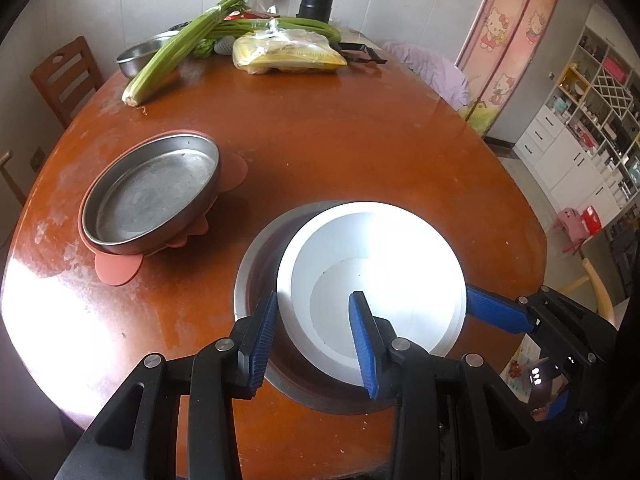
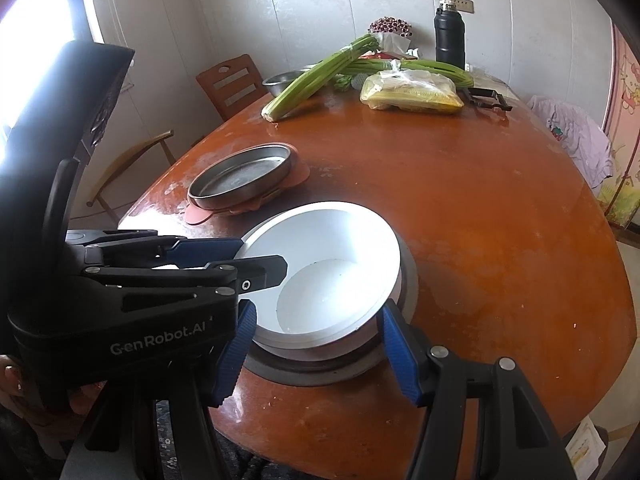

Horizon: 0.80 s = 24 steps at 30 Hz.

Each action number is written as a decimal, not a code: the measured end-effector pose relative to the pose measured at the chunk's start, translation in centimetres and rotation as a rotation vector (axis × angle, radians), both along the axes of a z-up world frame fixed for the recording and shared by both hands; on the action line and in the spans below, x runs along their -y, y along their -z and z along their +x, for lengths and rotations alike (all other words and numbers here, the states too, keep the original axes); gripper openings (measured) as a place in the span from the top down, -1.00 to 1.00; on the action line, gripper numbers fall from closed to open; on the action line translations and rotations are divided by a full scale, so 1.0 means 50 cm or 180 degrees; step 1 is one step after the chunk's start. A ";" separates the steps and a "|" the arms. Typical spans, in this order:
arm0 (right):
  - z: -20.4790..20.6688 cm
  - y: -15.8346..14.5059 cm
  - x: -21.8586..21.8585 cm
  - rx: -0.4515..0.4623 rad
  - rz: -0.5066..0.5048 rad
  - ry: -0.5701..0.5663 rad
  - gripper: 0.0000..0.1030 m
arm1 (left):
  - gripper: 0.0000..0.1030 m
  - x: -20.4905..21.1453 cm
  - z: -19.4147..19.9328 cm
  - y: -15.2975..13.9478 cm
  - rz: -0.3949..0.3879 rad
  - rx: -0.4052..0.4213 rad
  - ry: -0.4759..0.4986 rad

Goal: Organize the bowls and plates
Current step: 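Regrasp the steel bowl rim with the left tool, holding the nested bowls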

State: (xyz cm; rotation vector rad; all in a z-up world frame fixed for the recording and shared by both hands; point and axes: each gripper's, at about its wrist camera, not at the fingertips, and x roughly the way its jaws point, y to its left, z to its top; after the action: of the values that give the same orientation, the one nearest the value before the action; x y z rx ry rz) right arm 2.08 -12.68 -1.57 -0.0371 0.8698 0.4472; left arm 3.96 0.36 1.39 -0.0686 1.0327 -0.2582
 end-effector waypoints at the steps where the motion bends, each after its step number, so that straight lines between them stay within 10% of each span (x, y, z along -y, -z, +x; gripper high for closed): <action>1: 0.001 -0.001 0.001 0.0002 0.0002 0.0008 -0.22 | 0.26 0.000 -0.001 -0.002 -0.0003 0.0013 0.0005; 24: -0.004 -0.030 0.027 0.0143 0.0063 0.0130 -0.22 | 0.26 -0.011 -0.017 -0.028 -0.0118 0.0131 0.0007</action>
State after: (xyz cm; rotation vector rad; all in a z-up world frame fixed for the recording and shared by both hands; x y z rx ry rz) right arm 1.89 -14.00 -0.08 -0.0113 0.8205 0.4152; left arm 3.13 0.92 2.80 -0.0951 0.9873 -0.2798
